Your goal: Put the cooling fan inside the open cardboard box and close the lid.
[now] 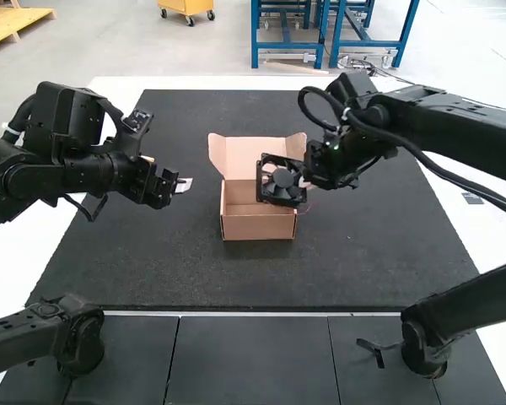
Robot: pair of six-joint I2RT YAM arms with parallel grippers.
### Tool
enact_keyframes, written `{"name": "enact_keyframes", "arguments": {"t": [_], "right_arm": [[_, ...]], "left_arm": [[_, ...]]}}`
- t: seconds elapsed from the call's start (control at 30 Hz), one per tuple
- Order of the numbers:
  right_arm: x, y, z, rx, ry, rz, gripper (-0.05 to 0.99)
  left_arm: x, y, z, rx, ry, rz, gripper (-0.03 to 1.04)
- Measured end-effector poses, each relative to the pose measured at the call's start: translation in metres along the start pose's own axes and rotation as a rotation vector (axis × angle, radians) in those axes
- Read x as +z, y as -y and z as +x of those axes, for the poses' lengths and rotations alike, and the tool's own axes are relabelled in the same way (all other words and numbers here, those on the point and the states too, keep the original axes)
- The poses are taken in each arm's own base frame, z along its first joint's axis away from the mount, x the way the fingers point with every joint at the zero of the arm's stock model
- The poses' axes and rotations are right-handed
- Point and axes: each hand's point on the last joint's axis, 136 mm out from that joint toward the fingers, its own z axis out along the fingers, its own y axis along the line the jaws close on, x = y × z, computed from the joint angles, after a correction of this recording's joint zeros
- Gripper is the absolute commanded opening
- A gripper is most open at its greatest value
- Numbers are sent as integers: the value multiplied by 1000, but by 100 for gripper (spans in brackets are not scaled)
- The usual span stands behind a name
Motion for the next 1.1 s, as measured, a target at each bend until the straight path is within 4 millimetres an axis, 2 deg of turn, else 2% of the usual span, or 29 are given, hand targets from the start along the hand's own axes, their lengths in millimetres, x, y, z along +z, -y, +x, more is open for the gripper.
{"name": "enact_keyframes", "arguments": {"t": [0.27, 0.53, 0.77, 1.1], "right_arm": [[31, -14, 19, -50, -104, 13, -2], [48, -36, 15, -113, -105, 9, -2], [63, -36, -5, -123, -54, 46, -2], [90, -19, -14, -127, -65, 118, -2]], "left_arm": [[-2, 0, -1, 0, 7, -1, 97], [-2, 0, -1, 1, 11, -1, 97], [-2, 0, -2, 1, 11, -1, 97], [-10, 1, 7, 1, 5, 0, 97]]}}
